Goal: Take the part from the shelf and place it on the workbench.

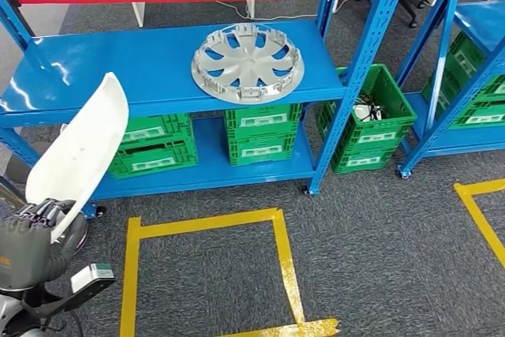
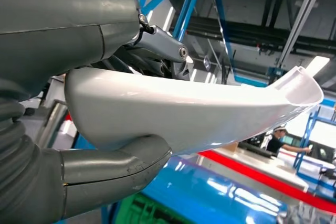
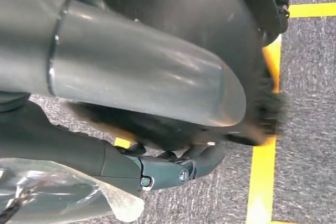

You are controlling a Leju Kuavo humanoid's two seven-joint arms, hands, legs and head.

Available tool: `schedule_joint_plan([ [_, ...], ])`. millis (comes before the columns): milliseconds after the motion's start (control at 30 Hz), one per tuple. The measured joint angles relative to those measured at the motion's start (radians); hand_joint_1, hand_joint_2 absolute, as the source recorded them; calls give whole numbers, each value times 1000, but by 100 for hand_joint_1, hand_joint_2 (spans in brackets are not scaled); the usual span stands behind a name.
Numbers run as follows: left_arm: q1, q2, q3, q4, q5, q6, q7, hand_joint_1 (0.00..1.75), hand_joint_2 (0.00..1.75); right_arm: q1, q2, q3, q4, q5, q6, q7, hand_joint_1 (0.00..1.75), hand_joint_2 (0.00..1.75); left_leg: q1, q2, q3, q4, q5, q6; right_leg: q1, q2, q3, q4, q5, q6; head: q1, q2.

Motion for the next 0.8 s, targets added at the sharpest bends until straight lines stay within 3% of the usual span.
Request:
schedule_joint_plan([
  [67,15,-1,10,-15,-4,-1,0,175,175,5,-6,8,-31,8,-28,-4,0,0,-5,-1,-17,4,17,-6,7,1,119,-160,15,-14,0,0],
  [100,19,-2,15,-22,-5,-2,1,175,175,7,-9,12,-48,12,-42,-5,0,0,-6,-1,-24,6,27,-10,10,2,161,-224,8,-19,0,0],
  [133,22,-2,19,-28,-5,-3,1,175,175,9,-13,16,-67,13,-54,-4,0,0,-6,0,-31,6,37,-15,14,2,184,-262,1,-21,0,0],
  [200,29,-4,24,-35,-6,-3,1,175,175,14,-19,23,-99,11,-77,5,0,0,-3,-1,-43,5,53,-25,13,1,173,-280,10,-28,2,0],
  [233,31,-4,26,-36,-7,-3,1,175,175,18,-24,25,-117,8,-90,17,0,0,-2,-2,-51,13,41,-30,11,0,163,-281,20,-36,1,0],
  [267,34,-4,28,-38,-7,-4,1,175,175,21,-30,27,-137,4,-106,34,0,0,-1,-3,-61,37,11,-36,9,-2,153,-283,32,-44,0,0],
  [300,35,-4,31,-38,-7,-4,1,175,175,24,-37,28,-160,-1,-121,52,0,0,2,-4,-75,82,-37,-42,7,-5,145,-284,43,-51,-1,0],
  [367,36,-5,35,-38,-7,-5,2,175,175,28,-50,29,-201,-7,-143,78,0,0,7,-5,-99,211,-131,-51,9,-6,121,-279,61,-56,-4,0],
  [400,36,-5,36,-38,-7,-6,2,175,175,29,-56,29,-217,-8,-152,88,0,0,9,-5,-104,267,-152,-54,9,-7,107,-275,69,-56,-4,0],
  [433,37,-5,37,-38,-6,-6,2,175,175,30,-62,31,-234,-12,-165,105,0,0,11,-4,-96,292,-149,-56,9,-7,91,-269,76,-55,-5,0],
  [467,36,-5,37,-38,-4,-6,2,175,175,32,-70,33,-254,-19,-183,134,0,0,12,-4,-73,285,-129,-58,9,-7,75,-262,83,-54,-5,0],
  [533,28,-3,37,-38,3,-6,3,175,175,41,-90,44,-307,-48,-229,223,0,0,15,-5,17,171,-82,-59,8,-7,45,-243,92,-49,-5,0],
  [600,11,2,33,-36,15,-6,3,175,175,52,-123,60,-373,-84,-269,314,0,0,13,-8,96,47,-83,-53,9,-6,25,-226,100,-38,-4,0],
  [633,1,5,29,-34,20,-6,5,175,175,58,-142,69,-406,-103,-285,348,0,0,11,-10,111,16,-94,-49,10,-6,18,-221,105,-33,-5,0],
  [733,-21,12,16,-25,37,-5,10,175,175,84,-196,102,-494,-163,-325,400,0,0,10,-9,97,5,-85,-26,9,-5,3,-214,111,-13,-4,0],
  [800,-33,15,9,-20,44,-5,11,175,175,99,-222,121,-542,-195,-342,408,0,0,12,-5,73,3,-64,-7,8,-3,-26,-160,48,-2,-2,0],
])
